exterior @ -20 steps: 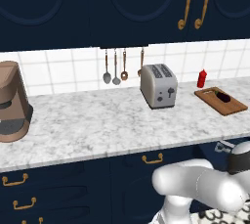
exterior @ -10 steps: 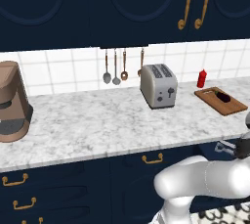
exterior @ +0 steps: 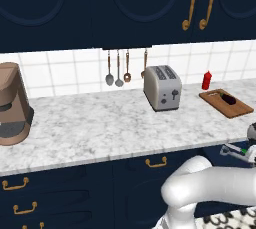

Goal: Place the appropriate cutting tool for cutting the eggplant skin on the cutting board.

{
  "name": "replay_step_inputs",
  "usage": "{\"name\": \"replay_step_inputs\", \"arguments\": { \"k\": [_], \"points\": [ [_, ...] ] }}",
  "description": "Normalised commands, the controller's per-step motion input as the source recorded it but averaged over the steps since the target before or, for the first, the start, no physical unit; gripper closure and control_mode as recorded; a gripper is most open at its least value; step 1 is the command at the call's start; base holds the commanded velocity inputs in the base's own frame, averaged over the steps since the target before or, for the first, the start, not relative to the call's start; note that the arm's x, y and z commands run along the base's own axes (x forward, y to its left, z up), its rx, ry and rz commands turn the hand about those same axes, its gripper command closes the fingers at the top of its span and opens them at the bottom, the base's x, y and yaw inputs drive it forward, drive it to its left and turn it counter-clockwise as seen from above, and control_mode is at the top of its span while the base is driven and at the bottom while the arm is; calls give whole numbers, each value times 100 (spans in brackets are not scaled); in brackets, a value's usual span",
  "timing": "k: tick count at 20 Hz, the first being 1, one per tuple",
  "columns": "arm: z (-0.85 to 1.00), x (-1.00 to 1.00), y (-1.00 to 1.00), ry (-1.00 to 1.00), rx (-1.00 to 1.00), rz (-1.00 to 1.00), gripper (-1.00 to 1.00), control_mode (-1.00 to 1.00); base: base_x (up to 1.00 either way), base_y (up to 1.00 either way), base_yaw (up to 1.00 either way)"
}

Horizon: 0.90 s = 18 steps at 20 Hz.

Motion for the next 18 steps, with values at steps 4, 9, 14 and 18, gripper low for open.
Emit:
{"name": "replay_step_inputs", "arguments": {
  "k": [4,9,14,18],
  "points": [
    [-18,-79,1,4,0,2,-100,-100,0,0,0],
    [-1,-90,6,15,0,3,-100,-100,0,0,0],
    [7,-67,4,20,0,4,-100,-100,0,0,0],
    [46,60,-11,1,2,8,-100,-100,0,0,0]
  ]
}}
